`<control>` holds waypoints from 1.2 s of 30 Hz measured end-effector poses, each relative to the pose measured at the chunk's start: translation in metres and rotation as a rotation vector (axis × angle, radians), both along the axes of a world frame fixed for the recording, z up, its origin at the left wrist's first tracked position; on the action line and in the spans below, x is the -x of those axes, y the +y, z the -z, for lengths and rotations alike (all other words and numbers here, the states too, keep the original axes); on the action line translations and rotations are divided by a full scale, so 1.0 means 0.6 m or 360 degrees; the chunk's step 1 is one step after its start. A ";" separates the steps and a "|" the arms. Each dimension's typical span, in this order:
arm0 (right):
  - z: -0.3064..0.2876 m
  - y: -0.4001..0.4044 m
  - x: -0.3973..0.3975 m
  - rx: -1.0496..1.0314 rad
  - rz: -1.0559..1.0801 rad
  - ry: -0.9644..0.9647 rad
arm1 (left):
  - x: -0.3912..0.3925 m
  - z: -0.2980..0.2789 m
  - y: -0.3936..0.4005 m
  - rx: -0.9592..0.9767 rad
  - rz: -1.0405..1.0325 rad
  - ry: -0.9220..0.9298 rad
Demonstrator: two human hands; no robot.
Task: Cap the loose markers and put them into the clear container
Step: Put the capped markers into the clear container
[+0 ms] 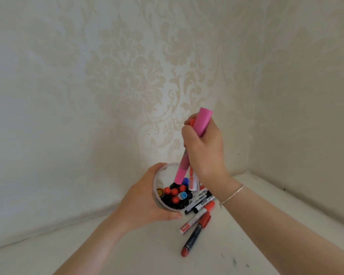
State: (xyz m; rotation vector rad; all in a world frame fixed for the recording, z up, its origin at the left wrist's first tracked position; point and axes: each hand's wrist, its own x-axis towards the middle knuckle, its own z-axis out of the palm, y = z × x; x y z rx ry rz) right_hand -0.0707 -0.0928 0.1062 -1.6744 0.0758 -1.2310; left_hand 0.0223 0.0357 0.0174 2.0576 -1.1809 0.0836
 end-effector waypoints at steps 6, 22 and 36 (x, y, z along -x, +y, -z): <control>0.050 0.008 -0.016 0.0168 0.0169 -0.0162 | 0.003 0.000 -0.003 0.0015 -0.0007 0.0015; 0.058 0.006 -0.033 0.0951 0.0368 0.0241 | 0.005 -0.005 -0.001 0.0002 0.0014 -0.0002; 0.111 -0.010 -0.024 0.1299 0.0054 0.0004 | 0.007 -0.002 -0.008 -0.0044 -0.0013 -0.0063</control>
